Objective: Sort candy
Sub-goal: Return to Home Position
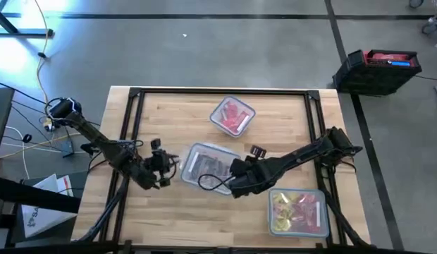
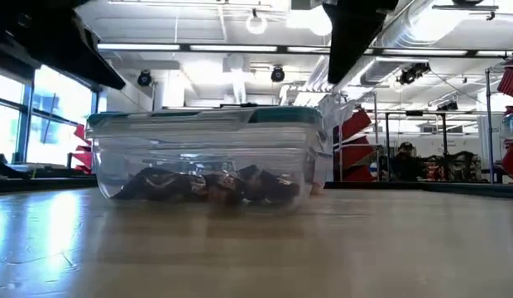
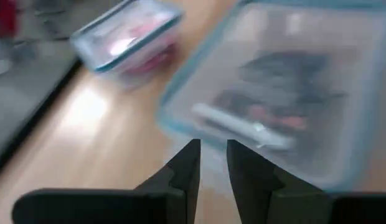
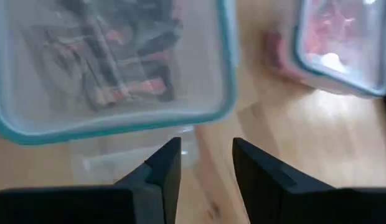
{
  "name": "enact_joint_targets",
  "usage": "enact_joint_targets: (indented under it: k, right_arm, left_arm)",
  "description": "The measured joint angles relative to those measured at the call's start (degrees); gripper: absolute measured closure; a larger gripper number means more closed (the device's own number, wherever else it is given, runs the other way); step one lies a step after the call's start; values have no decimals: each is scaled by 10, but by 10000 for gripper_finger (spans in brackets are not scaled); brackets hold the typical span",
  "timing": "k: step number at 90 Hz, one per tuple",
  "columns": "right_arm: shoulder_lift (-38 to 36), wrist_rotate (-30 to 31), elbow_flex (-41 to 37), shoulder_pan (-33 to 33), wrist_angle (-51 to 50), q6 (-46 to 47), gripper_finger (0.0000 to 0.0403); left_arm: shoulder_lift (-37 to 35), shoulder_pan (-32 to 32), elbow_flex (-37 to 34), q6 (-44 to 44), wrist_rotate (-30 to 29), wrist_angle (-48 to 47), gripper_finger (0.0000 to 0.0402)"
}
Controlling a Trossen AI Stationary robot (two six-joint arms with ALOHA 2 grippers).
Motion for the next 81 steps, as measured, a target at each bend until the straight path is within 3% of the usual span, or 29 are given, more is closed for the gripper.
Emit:
enact_joint_targets:
  k: [18,31,51,81]
  right_arm:
    - [1,-42,-74,-5,52,-6,289]
    - [1,-41,-102,-12,110,-36,289]
    - [1,-27,-108,-24,211,-91,289]
    - [1,-30,-108,-30,214,-87,289]
  left_arm:
    - [6,80,0,-24,-22,-59,338]
    - [19,117,0,1,31,-32,338]
    - [62,120,0,0,105,-27,338]
    - [88,114,0,-51,117,-71,338]
